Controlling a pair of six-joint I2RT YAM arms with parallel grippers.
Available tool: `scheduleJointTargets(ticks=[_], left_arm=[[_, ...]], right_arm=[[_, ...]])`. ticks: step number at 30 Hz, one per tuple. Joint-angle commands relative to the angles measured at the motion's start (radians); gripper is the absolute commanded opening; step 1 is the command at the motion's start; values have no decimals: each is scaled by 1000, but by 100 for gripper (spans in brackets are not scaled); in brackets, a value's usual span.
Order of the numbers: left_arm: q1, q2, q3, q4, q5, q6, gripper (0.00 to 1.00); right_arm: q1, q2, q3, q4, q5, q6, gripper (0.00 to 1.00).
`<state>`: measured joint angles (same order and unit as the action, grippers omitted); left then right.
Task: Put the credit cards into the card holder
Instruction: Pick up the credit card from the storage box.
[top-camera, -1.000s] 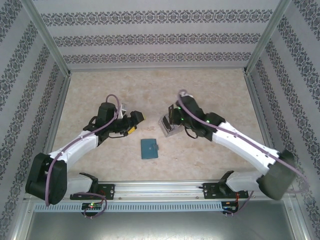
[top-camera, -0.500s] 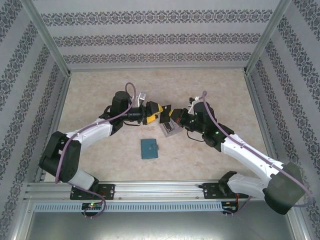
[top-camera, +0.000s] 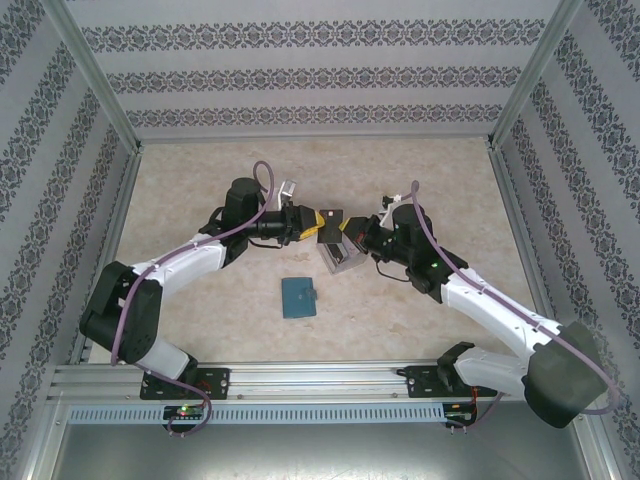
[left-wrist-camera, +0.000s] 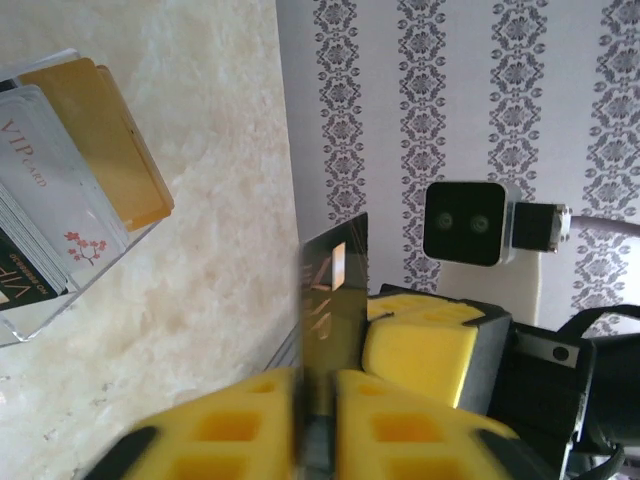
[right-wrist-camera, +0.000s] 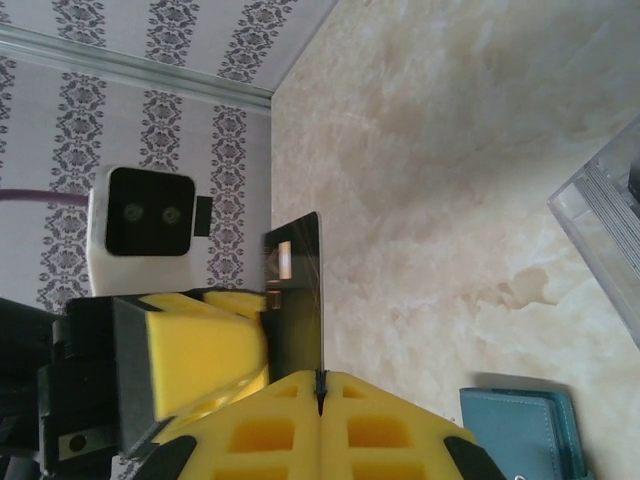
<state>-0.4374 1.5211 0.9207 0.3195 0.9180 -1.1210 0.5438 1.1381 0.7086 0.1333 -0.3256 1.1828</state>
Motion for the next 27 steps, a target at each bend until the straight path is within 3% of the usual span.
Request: scheduleJointTargets(ticks=[1, 3, 8, 12, 20, 27], left_arm=[[-11, -45, 40, -52, 16, 62, 7], [-11, -43, 44, -54, 20, 63, 0], [-11, -41, 48, -53, 28, 57, 0], [-11, -37, 51, -7, 58, 23, 0], [-10, -3, 71, 54, 137, -17, 0], [-9, 11, 50, 154, 145, -81, 0]], right_arm=[[-16, 22, -11, 40, -60, -3, 3], [-21, 34, -25, 80, -80, 14, 5], [-31, 37, -16, 99, -146, -12, 19], [-55, 39, -11, 89, -219, -33, 24], [-98, 20, -59, 143, -285, -34, 21], [-105, 21, -75, 205, -323, -8, 26]])
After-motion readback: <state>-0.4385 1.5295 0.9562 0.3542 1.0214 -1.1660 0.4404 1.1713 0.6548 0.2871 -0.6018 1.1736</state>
